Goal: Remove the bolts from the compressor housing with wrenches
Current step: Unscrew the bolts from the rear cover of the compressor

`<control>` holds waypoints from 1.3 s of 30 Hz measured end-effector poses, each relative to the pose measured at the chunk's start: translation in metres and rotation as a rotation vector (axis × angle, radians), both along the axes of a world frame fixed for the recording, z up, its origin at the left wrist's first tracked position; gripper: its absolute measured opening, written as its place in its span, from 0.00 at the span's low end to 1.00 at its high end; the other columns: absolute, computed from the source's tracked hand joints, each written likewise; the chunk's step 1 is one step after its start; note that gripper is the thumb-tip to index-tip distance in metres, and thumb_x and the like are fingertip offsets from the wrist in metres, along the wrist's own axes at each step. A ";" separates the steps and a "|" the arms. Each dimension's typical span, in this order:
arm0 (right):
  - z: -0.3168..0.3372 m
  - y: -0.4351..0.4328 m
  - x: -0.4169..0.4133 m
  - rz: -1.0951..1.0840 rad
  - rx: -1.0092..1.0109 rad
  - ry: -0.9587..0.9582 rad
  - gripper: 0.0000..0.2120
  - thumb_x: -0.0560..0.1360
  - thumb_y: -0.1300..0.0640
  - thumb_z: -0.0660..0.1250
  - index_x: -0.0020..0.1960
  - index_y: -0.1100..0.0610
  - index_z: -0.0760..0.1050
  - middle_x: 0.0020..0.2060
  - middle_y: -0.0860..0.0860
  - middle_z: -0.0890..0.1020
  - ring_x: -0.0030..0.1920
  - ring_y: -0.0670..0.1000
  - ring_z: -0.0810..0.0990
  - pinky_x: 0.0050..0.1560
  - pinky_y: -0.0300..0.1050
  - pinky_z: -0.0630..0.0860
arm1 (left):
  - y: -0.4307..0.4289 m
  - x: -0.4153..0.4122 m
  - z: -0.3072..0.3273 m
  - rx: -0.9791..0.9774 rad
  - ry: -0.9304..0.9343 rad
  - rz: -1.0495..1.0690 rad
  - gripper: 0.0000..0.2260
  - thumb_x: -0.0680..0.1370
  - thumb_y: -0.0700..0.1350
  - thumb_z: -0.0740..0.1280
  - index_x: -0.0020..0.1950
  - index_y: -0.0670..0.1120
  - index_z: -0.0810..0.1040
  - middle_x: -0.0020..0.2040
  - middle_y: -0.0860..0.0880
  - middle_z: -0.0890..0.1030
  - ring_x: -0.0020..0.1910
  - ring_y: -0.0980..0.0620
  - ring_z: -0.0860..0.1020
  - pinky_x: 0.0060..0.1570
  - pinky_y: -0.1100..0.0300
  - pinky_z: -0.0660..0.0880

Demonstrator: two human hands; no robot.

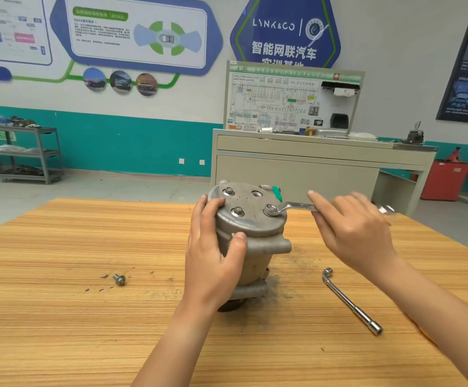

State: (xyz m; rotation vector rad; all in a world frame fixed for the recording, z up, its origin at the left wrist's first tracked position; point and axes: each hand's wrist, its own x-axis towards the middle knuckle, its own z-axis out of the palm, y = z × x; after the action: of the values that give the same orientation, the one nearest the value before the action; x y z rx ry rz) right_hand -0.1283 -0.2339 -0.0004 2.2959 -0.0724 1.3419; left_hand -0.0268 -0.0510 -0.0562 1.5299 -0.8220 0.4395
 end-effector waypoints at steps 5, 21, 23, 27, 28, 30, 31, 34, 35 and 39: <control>0.031 -0.007 0.066 0.119 -0.027 0.060 0.12 0.70 0.62 0.67 0.53 0.62 0.81 0.48 0.58 0.83 0.46 0.58 0.82 0.50 0.66 0.72 | 0.002 0.004 0.002 0.019 -0.010 -0.010 0.19 0.68 0.58 0.55 0.59 0.63 0.64 0.72 0.50 0.64 0.73 0.57 0.58 0.63 0.77 0.55; 0.034 0.048 -0.013 0.007 0.304 0.267 0.17 0.78 0.51 0.52 0.62 0.53 0.71 0.30 0.52 0.78 0.31 0.58 0.77 0.28 0.44 0.70 | 0.004 -0.008 -0.002 -0.041 0.016 0.021 0.20 0.68 0.59 0.56 0.59 0.63 0.63 0.73 0.48 0.62 0.73 0.54 0.58 0.69 0.54 0.60; 0.023 0.045 -0.024 -0.102 0.311 0.342 0.18 0.78 0.48 0.50 0.67 0.44 0.65 0.38 0.49 0.80 0.41 0.56 0.79 0.32 0.43 0.66 | 0.002 -0.009 -0.002 -0.035 0.021 0.018 0.20 0.67 0.60 0.56 0.60 0.64 0.63 0.74 0.48 0.61 0.73 0.55 0.58 0.68 0.61 0.59; 0.019 0.046 -0.038 -0.147 0.334 0.338 0.18 0.79 0.47 0.49 0.67 0.41 0.62 0.40 0.46 0.80 0.43 0.53 0.79 0.32 0.43 0.68 | 0.001 -0.008 -0.003 -0.024 0.026 0.024 0.21 0.68 0.60 0.56 0.60 0.63 0.62 0.74 0.48 0.61 0.73 0.58 0.56 0.64 0.74 0.54; 0.019 0.044 -0.039 -0.154 0.337 0.331 0.18 0.79 0.48 0.49 0.67 0.41 0.62 0.40 0.47 0.80 0.43 0.53 0.79 0.33 0.44 0.70 | 0.002 -0.008 -0.003 -0.025 0.027 0.025 0.21 0.68 0.60 0.56 0.60 0.64 0.62 0.74 0.48 0.61 0.73 0.58 0.56 0.64 0.72 0.54; 0.019 0.045 -0.040 -0.184 0.350 0.334 0.18 0.79 0.48 0.49 0.68 0.42 0.62 0.40 0.47 0.80 0.43 0.53 0.79 0.34 0.44 0.72 | 0.002 -0.008 -0.003 -0.033 0.023 0.025 0.20 0.68 0.60 0.56 0.60 0.64 0.62 0.74 0.48 0.61 0.73 0.57 0.57 0.65 0.69 0.55; 0.020 0.046 -0.039 -0.205 0.349 0.343 0.18 0.79 0.48 0.49 0.68 0.42 0.62 0.41 0.48 0.80 0.43 0.54 0.79 0.35 0.44 0.72 | 0.003 -0.009 -0.003 -0.041 0.020 0.025 0.20 0.68 0.60 0.56 0.60 0.64 0.62 0.74 0.48 0.61 0.73 0.56 0.57 0.66 0.67 0.56; 0.024 0.050 -0.033 -0.260 0.310 0.388 0.17 0.79 0.50 0.49 0.67 0.44 0.63 0.37 0.49 0.76 0.43 0.55 0.78 0.29 0.43 0.67 | 0.003 -0.009 -0.004 -0.051 0.014 0.036 0.19 0.68 0.60 0.56 0.59 0.63 0.63 0.73 0.47 0.61 0.73 0.52 0.59 0.68 0.58 0.60; 0.027 0.052 -0.032 -0.269 0.296 0.395 0.16 0.79 0.51 0.49 0.66 0.45 0.64 0.34 0.50 0.74 0.42 0.55 0.78 0.27 0.43 0.65 | 0.004 -0.009 -0.004 -0.052 0.014 0.037 0.19 0.68 0.60 0.56 0.59 0.63 0.63 0.73 0.47 0.61 0.72 0.52 0.60 0.68 0.57 0.61; 0.034 0.060 -0.030 -0.297 0.249 0.402 0.15 0.79 0.52 0.51 0.64 0.45 0.66 0.37 0.49 0.76 0.43 0.56 0.78 0.27 0.43 0.63 | 0.005 -0.008 -0.005 -0.052 0.014 0.036 0.20 0.68 0.60 0.56 0.60 0.64 0.63 0.73 0.48 0.61 0.72 0.53 0.59 0.66 0.64 0.59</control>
State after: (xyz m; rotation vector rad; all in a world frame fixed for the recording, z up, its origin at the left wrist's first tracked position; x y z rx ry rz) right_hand -0.1585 -0.1734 0.0337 2.5906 -0.4494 0.7432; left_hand -0.0344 -0.0456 -0.0610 1.4994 -0.7673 0.4724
